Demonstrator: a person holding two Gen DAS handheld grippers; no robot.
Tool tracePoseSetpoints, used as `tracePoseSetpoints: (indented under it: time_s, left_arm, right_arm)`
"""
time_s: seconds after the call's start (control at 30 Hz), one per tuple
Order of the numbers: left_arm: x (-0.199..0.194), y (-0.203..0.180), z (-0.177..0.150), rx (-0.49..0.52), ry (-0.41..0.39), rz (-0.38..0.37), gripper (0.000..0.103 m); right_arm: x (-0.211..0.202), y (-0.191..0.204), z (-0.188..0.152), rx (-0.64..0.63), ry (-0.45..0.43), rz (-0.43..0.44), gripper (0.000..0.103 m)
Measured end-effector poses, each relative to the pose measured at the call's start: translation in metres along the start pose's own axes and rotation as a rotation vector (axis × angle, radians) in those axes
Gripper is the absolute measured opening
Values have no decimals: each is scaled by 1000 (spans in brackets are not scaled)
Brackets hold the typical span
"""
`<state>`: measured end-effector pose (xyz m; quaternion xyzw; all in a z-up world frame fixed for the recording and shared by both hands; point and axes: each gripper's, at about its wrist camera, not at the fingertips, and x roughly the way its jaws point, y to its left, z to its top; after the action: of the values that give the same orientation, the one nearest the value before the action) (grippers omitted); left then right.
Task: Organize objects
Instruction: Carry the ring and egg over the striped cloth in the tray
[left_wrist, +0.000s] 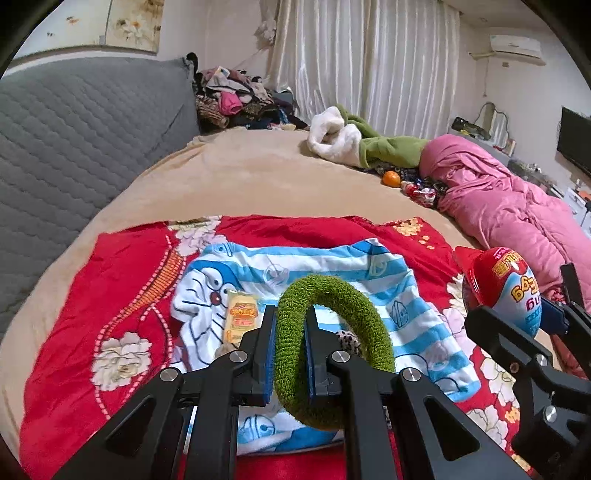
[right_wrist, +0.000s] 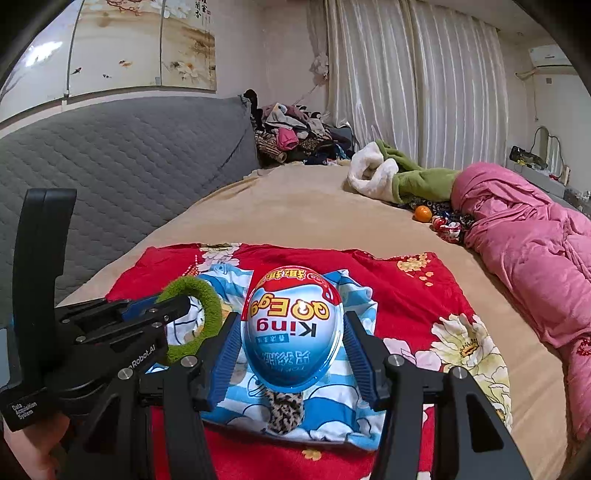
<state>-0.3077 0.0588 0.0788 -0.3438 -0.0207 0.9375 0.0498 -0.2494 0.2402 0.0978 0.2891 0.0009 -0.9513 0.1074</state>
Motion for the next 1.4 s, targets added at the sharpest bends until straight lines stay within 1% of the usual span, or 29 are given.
tracePoseSetpoints:
  time_s: [0.3,0.5,0.57,0.63,0.77,0.93,1.23,1.3,1.4]
  left_arm:
    - [43,4,-12,-22,28,-14,13]
    - [67,11,-19,-58,29,-14,13]
    - [76,10,-22,-46,29,-1,13]
    - [83,9,-25,-50,38,-12,13]
    - [94,7,-32,-56,42,-21,13]
    - [105,0,-37,-27,54,0,13]
    - [116,-6,-47,-15,69,-10,13]
    - [121,-8,-50,-6,79,-4,13]
    - [127,-6,-54,-14,100,-18,13]
  right_arm:
    - [39,-15,-2,27,10,5,55]
    - [72,-23,-21,24,58,-11,55]
    - [83,-25,-28,23,78,-18,55]
    - [91,-28,-34,28,92,-20,55]
    - [103,-31,-43,24,105,-41,55]
    - [115,-35,-51,38,133,-31,55]
    - [128,-41,-62,49,164,-46,55]
    - [131,-40,-65,47,171,-46,55]
    - [134,-38,-67,31,166,-60,55]
